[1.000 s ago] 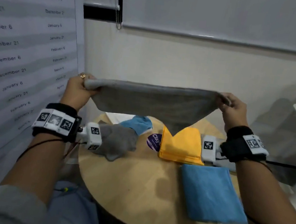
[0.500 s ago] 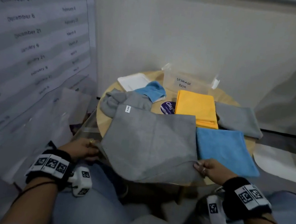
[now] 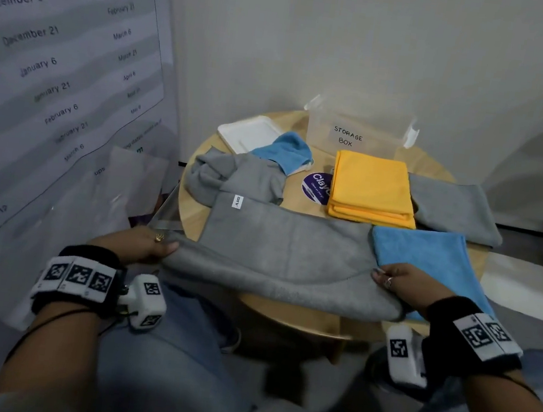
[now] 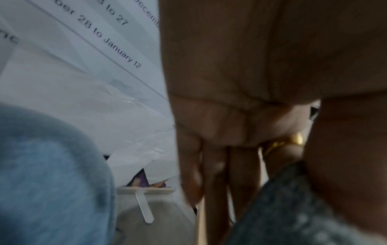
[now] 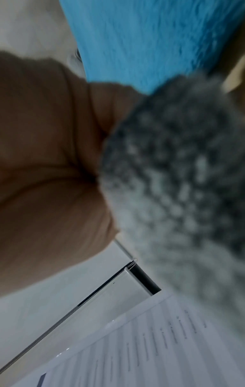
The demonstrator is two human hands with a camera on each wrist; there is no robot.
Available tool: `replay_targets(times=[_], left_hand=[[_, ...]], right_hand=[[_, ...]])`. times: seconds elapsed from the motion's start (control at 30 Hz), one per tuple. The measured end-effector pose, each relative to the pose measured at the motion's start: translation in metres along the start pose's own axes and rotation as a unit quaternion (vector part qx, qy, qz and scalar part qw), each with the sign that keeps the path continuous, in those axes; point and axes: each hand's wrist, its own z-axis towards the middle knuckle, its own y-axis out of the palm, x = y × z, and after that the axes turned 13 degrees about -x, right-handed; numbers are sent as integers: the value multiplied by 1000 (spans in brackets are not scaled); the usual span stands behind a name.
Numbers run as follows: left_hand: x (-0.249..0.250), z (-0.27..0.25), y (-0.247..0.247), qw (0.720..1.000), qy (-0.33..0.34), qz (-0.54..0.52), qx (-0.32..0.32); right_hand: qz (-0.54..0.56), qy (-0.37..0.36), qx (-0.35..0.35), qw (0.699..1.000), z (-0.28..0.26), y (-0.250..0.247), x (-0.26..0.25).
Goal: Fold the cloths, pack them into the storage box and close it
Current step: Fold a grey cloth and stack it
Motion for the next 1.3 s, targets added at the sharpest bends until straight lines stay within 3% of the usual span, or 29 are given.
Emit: replay_targets(times=[0.1,0.2,0.37,0.43,0.6,0.93,1.3], left_hand=[[-13,2,-6,997,-35,-22,-58],[-14,12,-4,997,-44,-26,-55],[-4,60,-15,996,33,-62,57],[-20,104,-22,992,63,-71,80],[39,114,-12,991,31,-27,126],[54,155,-19,994,-2,7,107],[57,180,-20,981,-40,132,139]], right_hand=[[-34,22,-59,997,0,11,3],[-29,25,-88,995,11,24,3],[11,18,119,993,53,15,-13],[8,43,154,987,69,12,-17],[10,91,169,981,99,24,-16],[25,149,217,964,118,19,-15],[41,178,196,964,128,13,-15]])
